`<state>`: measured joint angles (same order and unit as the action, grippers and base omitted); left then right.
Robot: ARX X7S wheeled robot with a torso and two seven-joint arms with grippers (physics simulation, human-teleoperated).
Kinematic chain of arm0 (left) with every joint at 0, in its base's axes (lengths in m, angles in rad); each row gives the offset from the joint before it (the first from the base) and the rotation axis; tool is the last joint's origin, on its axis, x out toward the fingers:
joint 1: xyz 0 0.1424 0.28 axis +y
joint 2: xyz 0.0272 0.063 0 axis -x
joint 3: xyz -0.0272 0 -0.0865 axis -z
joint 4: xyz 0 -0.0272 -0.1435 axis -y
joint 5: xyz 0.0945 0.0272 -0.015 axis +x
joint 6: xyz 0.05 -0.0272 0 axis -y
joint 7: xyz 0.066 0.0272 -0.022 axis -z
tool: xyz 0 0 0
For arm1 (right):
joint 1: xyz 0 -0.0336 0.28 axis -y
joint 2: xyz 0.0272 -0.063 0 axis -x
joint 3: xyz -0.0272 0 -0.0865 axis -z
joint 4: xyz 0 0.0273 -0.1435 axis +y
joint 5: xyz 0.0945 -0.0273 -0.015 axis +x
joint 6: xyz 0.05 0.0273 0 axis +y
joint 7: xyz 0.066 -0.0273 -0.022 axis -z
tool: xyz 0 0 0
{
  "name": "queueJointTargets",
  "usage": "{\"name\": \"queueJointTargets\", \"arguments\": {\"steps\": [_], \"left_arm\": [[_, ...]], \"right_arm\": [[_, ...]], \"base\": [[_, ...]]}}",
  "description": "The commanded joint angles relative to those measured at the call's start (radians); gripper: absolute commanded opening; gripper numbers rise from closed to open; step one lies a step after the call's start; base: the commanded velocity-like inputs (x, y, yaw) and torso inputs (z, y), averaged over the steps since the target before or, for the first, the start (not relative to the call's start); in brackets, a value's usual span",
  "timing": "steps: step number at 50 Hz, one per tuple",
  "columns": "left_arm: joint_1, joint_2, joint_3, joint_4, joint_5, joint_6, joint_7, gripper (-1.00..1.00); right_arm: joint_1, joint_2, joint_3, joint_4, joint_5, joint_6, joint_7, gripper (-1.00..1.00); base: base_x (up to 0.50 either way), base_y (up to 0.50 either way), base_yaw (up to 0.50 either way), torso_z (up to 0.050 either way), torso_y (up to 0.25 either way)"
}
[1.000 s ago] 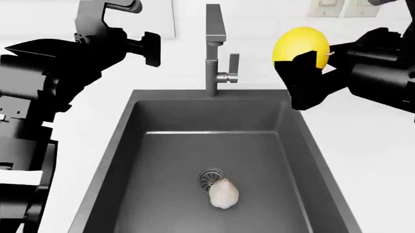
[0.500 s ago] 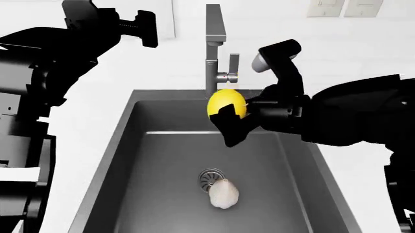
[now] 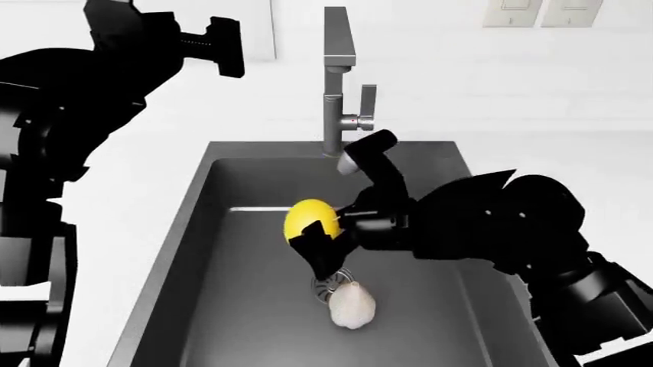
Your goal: Pick up the fruits and vegetables and place them in the sink. Turn on the sink faucet to wash them. Then turn the sink off and put them in the tray.
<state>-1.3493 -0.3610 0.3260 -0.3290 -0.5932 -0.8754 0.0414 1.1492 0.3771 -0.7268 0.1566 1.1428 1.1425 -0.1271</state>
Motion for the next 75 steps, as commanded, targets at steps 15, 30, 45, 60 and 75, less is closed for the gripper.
{"name": "queueJointTargets", "arguments": {"steps": [15, 30, 45, 60, 75], "left_arm": [[0.029, -0.022, -0.023, 0.052, -0.028, -0.022, -0.019, 1.0], [0.04, -0.017, -0.024, 0.056, -0.03, -0.008, -0.023, 1.0], [0.062, -0.027, -0.036, 0.1, -0.052, -0.026, -0.038, 1.0], [0.061, -0.02, -0.025, 0.072, -0.042, -0.004, -0.03, 1.0], [0.056, -0.014, -0.026, 0.058, -0.047, 0.013, -0.019, 1.0]], "right_arm": [[0.042, -0.097, -0.269, 0.235, -0.245, -0.11, -0.269, -1.0], [0.037, -0.066, -0.31, 0.196, -0.243, -0.025, -0.232, -1.0], [0.027, -0.059, -0.255, 0.167, -0.2, -0.033, -0.205, 1.0], [-0.01, 0.083, -0.003, -0.056, -0.111, -0.156, -0.005, 1.0], [-0.024, 0.156, 0.023, -0.172, -0.29, -0.305, 0.18, 1.0]], "base": [[0.0, 0.0, 0.0, 0.0, 0.0], [0.0, 0.0, 0.0, 0.0, 0.0], [0.0, 0.0, 0.0, 0.0, 0.0], [0.0, 0.0, 0.0, 0.0, 0.0], [0.0, 0.0, 0.0, 0.0, 0.0]]}}
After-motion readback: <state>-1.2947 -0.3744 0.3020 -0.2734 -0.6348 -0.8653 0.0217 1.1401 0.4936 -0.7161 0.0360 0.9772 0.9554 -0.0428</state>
